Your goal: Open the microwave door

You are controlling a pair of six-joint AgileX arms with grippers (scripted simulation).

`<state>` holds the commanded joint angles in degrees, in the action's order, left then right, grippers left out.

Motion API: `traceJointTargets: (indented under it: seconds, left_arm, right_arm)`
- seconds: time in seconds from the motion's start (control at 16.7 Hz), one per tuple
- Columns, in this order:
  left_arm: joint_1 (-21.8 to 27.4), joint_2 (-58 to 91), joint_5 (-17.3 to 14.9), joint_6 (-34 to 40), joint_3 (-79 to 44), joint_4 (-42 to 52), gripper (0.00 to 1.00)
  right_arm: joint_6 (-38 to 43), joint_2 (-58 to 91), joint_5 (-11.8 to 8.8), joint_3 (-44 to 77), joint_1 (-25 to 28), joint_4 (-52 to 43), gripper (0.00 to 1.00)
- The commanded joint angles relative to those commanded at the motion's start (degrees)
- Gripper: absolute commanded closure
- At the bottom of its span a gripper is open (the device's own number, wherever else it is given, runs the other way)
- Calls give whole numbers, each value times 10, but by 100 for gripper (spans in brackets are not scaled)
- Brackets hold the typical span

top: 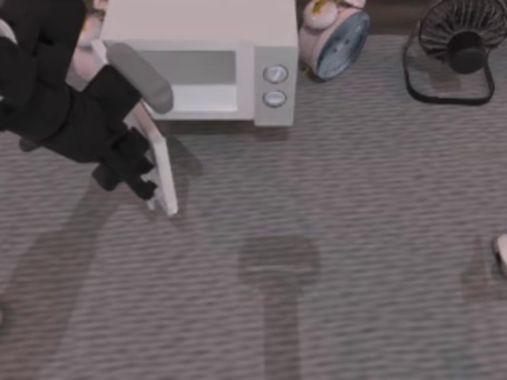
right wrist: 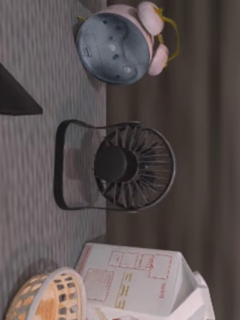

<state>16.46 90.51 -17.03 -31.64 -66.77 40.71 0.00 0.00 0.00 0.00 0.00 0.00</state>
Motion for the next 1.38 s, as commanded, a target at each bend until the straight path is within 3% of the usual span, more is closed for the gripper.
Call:
traceJointTargets:
  seconds: [0.96,1.38]
  left_arm:
    - [0,2,-2,-1,1,1,100]
    - [-41,1,-39,-98,-4,37,100]
  right_arm:
    - [0,0,0,0,0,0,0]
    - [0,0,0,0,0,0,0]
